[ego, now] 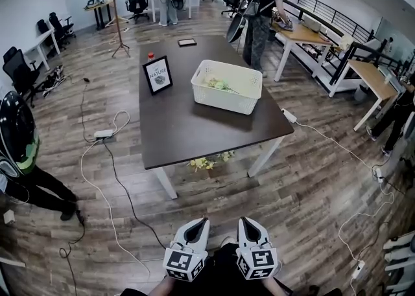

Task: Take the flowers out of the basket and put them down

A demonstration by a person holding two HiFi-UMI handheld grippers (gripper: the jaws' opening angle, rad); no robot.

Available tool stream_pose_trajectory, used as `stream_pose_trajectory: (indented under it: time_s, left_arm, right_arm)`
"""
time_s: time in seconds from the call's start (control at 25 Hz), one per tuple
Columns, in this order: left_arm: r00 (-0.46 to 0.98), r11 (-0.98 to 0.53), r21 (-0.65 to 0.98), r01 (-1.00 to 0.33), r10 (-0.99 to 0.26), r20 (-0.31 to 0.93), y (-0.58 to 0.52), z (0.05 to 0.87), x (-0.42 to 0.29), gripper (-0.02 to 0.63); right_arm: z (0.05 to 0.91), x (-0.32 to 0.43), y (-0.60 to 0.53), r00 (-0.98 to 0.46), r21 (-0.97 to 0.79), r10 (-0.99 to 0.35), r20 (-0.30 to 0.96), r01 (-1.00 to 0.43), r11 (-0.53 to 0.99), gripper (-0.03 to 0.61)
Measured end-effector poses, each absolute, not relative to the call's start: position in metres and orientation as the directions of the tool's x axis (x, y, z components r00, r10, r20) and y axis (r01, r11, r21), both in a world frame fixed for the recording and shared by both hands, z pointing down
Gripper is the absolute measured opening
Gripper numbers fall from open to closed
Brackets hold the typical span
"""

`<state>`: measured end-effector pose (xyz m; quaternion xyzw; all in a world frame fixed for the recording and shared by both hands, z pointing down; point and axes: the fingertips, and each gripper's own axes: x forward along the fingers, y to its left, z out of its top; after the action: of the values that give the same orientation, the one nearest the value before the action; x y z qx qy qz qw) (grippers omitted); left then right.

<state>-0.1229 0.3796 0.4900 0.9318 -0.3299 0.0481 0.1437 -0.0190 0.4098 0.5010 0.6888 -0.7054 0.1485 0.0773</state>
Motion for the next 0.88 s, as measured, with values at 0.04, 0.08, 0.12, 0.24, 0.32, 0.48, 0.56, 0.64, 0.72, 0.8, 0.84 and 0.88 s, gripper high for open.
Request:
stream_pose_trajectory:
  time_s: [0.04,0.08,0.12,0.24,0.32,0.48,0.56,0.64,0.72,0.8,0.84,0.88]
  left_arm:
    - [0.78,-0.743,0.235,-0.626,-0.598,0.184,0.38,0.49,-0.125,0.009]
    - [0.783,-0.747,0.234,-0.622,-0.595,0.183,0.381,0.491,-0.126,0.009]
    - [0.786,-0.751,0.233,-0.618,-0.591,0.18,0.381,0.49,-0.126,0.009]
    - [0.79,-0.758,0.225,-0.613,-0.587,0.175,0.379,0.491,-0.123,0.009]
    - [0.789,-0.757,0.22,-0.614,-0.589,0.174,0.377,0.492,-0.121,0.009]
    - [0.777,-0.745,0.22,-0.63,-0.605,0.176,0.366,0.493,-0.114,0.009]
    - [0.768,-0.735,0.223,-0.64,-0.614,0.18,0.356,0.494,-0.108,0.009]
    - [0.763,-0.729,0.226,-0.646,-0.62,0.185,0.347,0.495,-0.101,0.009]
    - [0.759,-0.725,0.227,-0.651,-0.623,0.189,0.337,0.496,-0.093,0.009]
    - [0.754,-0.719,0.227,-0.657,-0.629,0.192,0.323,0.497,-0.084,0.009]
    - [0.75,-0.715,0.226,-0.662,-0.633,0.194,0.316,0.497,-0.079,0.009]
    - [0.746,-0.711,0.225,-0.666,-0.636,0.196,0.309,0.497,-0.074,0.009]
  right_arm:
    - [0.501,-0.02,0.411,-0.036,-0.103,-0.949,0.313,-0.995,0.004,0.006]
    - [0.502,-0.021,0.412,-0.033,-0.106,-0.95,0.31,-0.994,0.0,0.006]
    - [0.502,-0.02,0.412,-0.031,-0.112,-0.951,0.306,-0.994,-0.004,0.006]
    - [0.504,-0.016,0.412,-0.022,-0.124,-0.955,0.297,-0.992,-0.015,0.006]
    - [0.506,-0.012,0.412,-0.017,-0.128,-0.954,0.298,-0.992,-0.022,0.006]
    - [0.51,0.001,0.401,-0.022,-0.13,-0.951,0.31,-0.991,-0.02,0.006]
    - [0.513,0.009,0.39,-0.034,-0.134,-0.947,0.318,-0.991,-0.009,0.006]
    - [0.514,0.016,0.379,-0.046,-0.134,-0.945,0.323,-0.991,0.002,0.006]
    - [0.516,0.025,0.366,-0.052,-0.131,-0.945,0.324,-0.991,0.009,0.006]
    - [0.517,0.035,0.35,-0.056,-0.134,-0.944,0.325,-0.991,0.013,0.006]
    - [0.517,0.041,0.342,-0.061,-0.14,-0.943,0.327,-0.99,0.016,0.006]
    - [0.518,0.046,0.334,-0.068,-0.145,-0.941,0.33,-0.989,0.02,0.006]
